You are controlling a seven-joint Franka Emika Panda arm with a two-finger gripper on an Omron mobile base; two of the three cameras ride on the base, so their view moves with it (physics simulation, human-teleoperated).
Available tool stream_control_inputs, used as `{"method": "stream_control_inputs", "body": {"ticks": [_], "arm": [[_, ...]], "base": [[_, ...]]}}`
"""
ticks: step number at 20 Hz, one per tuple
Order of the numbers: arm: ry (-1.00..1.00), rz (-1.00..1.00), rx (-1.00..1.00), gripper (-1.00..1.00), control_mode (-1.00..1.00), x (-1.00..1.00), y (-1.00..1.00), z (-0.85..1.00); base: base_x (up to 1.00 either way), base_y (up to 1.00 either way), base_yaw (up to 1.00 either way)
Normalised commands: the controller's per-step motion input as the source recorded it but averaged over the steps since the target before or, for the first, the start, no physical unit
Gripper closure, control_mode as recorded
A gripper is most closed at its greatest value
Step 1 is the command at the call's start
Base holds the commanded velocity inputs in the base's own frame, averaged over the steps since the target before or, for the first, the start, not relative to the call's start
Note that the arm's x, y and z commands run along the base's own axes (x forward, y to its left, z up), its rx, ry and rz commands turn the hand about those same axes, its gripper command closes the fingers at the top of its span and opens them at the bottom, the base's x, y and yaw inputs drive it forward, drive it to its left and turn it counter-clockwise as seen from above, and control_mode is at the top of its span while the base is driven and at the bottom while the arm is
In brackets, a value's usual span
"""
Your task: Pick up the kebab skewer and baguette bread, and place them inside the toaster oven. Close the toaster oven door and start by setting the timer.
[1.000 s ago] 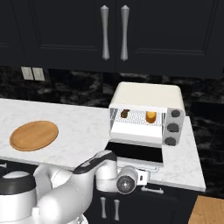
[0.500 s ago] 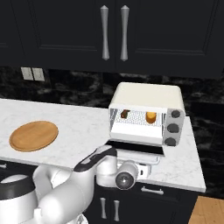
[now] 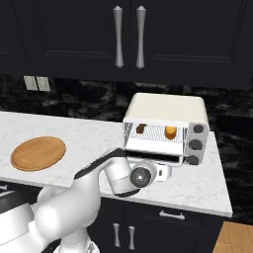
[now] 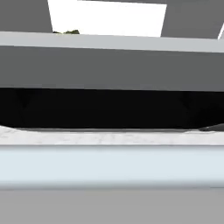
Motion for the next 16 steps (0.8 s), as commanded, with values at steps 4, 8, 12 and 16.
{"method": "stream_control_inputs", "body": {"ticks": [4,8,12,16], "arm": [[0.12,0.00,0.00,-1.00,-1.00,0.44,0.00,0.46],[0.08,0.00,0.00,-1.00,-1.00,0.47,-0.04,0.15],[0.03,0.00,0.00,-1.00,-1.00,0.40,-0.08,0.08],[0.06,0.00,0.00,-1.00,-1.00,0.36,-0.10,0.15]], "base": [[0.00,0.00,0.00],[0.00,0.00,0.00],[0.00,0.00,0.00],[0.00,0.00,0.00]]}}
